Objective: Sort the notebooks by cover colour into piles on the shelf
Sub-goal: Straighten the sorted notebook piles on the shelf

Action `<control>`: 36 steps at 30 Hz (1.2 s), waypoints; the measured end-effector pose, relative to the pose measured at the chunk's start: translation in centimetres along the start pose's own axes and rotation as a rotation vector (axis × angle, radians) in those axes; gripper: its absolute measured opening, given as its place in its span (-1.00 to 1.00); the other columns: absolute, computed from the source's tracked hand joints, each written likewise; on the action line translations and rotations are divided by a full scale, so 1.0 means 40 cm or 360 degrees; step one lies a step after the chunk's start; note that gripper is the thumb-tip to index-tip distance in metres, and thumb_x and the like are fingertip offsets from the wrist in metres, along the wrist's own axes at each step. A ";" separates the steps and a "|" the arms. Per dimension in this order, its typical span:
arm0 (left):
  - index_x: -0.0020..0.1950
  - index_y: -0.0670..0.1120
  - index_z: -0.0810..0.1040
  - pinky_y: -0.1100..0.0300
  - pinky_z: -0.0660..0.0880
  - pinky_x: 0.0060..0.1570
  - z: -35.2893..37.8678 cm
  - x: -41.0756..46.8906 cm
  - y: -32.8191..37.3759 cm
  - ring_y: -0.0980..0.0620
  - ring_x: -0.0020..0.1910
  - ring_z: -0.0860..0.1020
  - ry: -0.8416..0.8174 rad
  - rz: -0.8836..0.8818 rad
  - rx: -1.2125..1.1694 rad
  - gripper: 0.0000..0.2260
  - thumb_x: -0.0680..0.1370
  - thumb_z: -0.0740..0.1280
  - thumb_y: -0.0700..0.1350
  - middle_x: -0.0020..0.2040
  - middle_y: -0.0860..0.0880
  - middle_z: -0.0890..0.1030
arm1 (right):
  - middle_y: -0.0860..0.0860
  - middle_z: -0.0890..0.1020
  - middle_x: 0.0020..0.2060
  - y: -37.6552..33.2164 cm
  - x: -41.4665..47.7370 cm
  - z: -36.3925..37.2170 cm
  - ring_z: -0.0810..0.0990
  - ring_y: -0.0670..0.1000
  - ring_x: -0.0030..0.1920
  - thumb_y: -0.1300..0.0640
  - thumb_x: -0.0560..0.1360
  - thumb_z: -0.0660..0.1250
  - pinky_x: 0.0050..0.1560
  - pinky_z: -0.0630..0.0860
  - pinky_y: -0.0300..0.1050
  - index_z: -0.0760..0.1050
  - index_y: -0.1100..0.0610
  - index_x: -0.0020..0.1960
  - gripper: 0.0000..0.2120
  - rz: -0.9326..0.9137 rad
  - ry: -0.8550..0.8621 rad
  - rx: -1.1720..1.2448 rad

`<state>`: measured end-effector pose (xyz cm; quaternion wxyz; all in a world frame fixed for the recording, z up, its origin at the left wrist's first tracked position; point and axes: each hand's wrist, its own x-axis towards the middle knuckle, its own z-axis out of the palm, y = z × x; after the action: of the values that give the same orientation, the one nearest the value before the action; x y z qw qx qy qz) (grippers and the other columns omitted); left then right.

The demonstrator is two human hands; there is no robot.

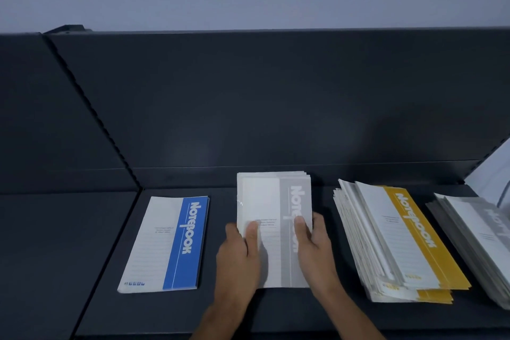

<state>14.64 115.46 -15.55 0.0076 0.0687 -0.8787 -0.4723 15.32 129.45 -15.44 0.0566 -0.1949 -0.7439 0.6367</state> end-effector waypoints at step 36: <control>0.51 0.00 0.22 0.15 0.32 0.08 0.314 -0.065 0.331 0.22 -0.04 0.43 -0.0648 -0.0680 -0.0507 -0.35 0.56 0.27 0.32 0.13 0.17 0.42 | 0.16 0.65 0.21 0.014 0.198 -0.600 0.61 0.19 0.20 -0.44 0.40 0.20 0.19 0.56 0.08 0.50 0.24 0.34 -0.16 0.0517 0.0166 -0.1096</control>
<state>14.74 133.43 -11.38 -0.2567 0.1535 -0.7431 -0.5986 16.17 154.58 -12.90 -0.0759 -0.3500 -0.8698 0.3393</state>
